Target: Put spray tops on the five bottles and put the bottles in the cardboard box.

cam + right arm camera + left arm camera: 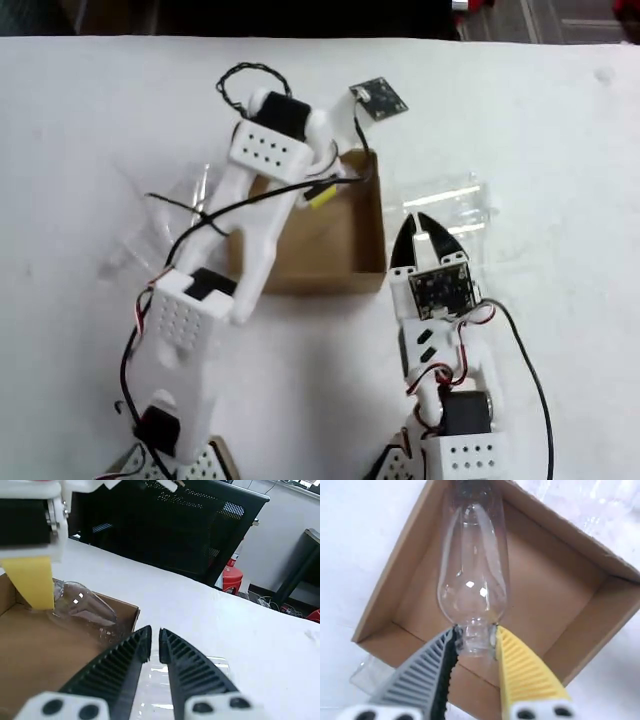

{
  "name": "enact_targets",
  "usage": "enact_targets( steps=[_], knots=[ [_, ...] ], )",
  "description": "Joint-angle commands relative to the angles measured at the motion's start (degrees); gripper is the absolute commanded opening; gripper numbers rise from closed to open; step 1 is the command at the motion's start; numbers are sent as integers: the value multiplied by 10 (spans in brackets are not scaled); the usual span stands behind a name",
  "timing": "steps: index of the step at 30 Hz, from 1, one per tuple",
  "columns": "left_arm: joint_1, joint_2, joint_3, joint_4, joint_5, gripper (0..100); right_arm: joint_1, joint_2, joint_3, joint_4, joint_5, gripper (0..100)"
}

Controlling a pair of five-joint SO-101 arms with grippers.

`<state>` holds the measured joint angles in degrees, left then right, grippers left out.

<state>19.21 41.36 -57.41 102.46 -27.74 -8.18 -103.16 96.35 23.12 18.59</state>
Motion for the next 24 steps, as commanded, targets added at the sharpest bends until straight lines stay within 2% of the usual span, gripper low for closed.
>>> enact_targets(
  steps=[1,4,13,18,21,24],
  knots=[
    [9,-10,-53,-2,3,129,2,0,4,-15,4,18],
    [9,-6,-54,-6,21,196,2,0,4,-15,4,18],
    [8,-8,-54,-40,33,178,2,0,4,-15,4,18],
    [6,-19,-58,4,9,177,2,0,4,-8,4,18],
    [-21,-51,12,3,4,177,2,0,4,-7,4,18],
    [-40,-88,152,3,-11,177,2,0,4,-8,4,18]
  ],
)
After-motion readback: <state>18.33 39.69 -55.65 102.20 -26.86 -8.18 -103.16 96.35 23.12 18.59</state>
